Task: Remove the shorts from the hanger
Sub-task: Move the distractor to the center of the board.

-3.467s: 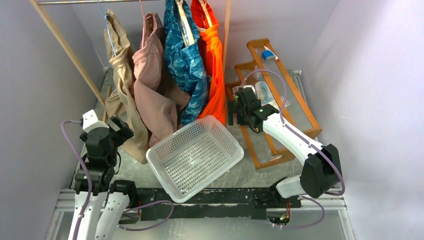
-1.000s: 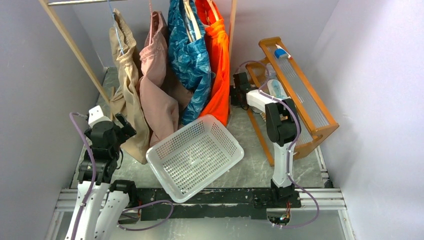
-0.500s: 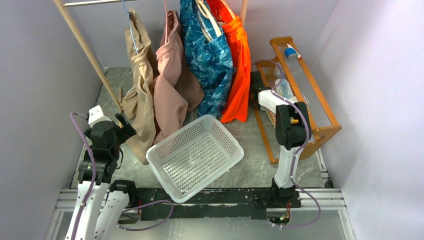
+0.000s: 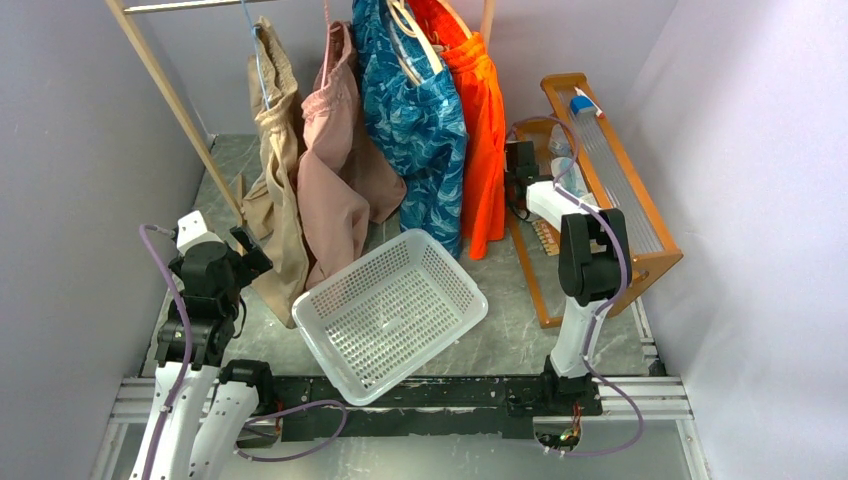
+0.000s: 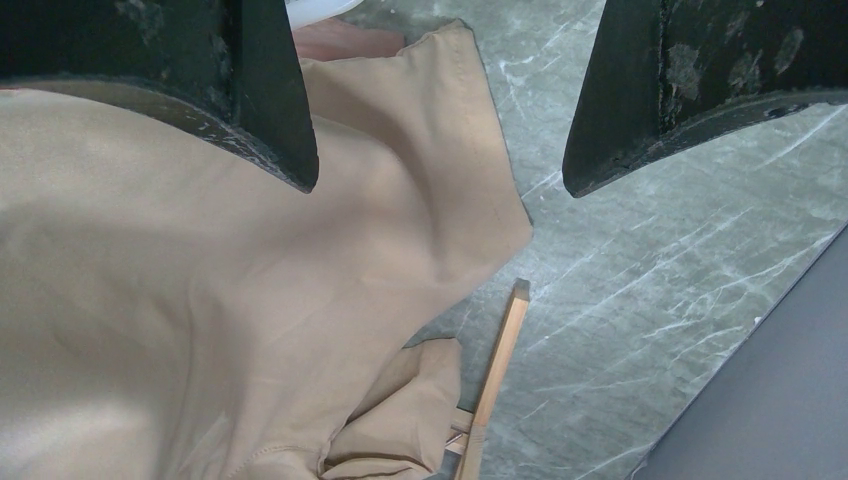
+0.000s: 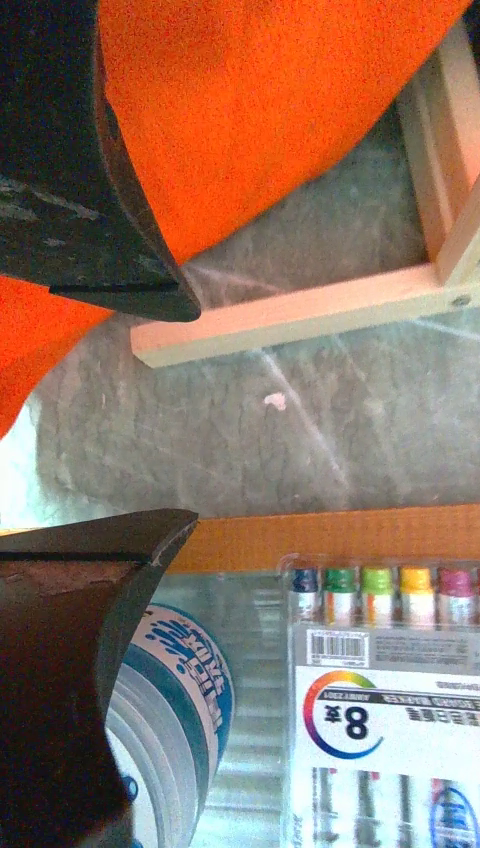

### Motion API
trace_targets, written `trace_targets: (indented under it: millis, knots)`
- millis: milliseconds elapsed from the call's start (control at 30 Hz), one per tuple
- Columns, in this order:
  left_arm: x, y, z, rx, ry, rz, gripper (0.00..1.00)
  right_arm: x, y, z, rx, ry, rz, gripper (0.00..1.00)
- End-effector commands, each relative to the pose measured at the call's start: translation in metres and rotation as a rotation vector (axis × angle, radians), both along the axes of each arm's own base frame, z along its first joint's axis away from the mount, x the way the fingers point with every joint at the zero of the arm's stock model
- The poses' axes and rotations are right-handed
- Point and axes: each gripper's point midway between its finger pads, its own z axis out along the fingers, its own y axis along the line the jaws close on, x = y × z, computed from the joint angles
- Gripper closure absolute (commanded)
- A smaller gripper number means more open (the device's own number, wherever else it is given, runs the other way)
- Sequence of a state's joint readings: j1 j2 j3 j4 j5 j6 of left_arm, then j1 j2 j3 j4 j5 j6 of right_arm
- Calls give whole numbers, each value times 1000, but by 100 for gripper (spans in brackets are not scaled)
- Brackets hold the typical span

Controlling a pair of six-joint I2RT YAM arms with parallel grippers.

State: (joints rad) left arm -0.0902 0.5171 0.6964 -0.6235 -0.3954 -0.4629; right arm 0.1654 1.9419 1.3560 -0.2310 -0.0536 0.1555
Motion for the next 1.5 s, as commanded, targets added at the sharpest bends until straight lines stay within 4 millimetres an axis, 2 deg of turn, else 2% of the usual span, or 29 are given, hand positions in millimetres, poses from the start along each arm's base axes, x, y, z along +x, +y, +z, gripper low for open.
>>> trace_targets:
  millis: [0,67,100,233,333,433,567,800,900,1033,1133,1233,1367,1467]
  knots:
    - [4,0,4,0,-26,-3,5,1,-12,-14,-17,33,-30,28]
    - [4,0,3,1,-24,-7,5,-1,-5,-18,13,35,-8,29]
    - [5,0,3,1,-23,-8,5,-1,-10,-22,2,40,-39,29]
    - [4,0,2,0,-16,-4,5,0,-42,-35,-104,66,-181,29]
    - [4,0,3,-1,-20,-5,5,0,-59,-30,-118,47,-219,28]
    - [4,0,3,-2,-20,-2,4,-1,-68,-17,-95,29,-211,27]
    - [5,0,2,0,-16,-8,5,-2,-69,-3,-88,5,-183,25]
    - [5,0,2,-1,-14,-6,4,-5,-88,-14,-119,47,-221,25]
    - [5,0,2,-2,-19,-7,5,-4,-80,-5,-89,32,-188,25]
    - [5,0,1,-2,-16,-6,5,-9,-46,12,49,18,-72,24]
    - [5,0,1,-1,-13,-6,5,-22,-29,18,97,31,-41,23]
    - [6,0,2,-1,-15,-7,4,-38,-24,14,117,56,-46,23]
    - [7,-1,1,0,-15,-15,4,-64,-22,-4,119,116,-51,24]
    - [8,-2,0,0,-9,-19,5,-76,-24,-17,97,139,-63,24]
